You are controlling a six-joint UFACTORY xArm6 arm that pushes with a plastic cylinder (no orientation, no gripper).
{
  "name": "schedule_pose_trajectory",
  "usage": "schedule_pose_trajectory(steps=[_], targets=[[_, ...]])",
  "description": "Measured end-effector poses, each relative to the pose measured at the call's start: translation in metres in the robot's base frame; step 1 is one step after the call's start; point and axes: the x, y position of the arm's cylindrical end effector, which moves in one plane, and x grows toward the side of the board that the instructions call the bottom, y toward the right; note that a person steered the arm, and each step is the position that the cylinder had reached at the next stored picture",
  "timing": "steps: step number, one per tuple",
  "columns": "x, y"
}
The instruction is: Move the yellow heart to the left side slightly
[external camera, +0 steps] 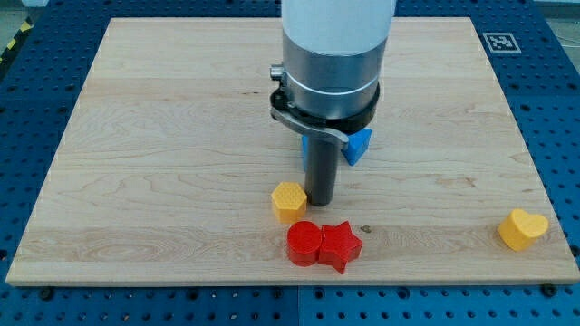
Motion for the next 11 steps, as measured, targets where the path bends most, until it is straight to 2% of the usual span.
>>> schedule_pose_trajectory(steps=[3,4,5,7,8,9,10,11], targets=[[-0.015,0.239],[0.012,0.289],[0.039,0.294],[0.039,0.231],[0.04,0.241],[0.062,0.251],[0.071,0.238],[0.039,0.208]])
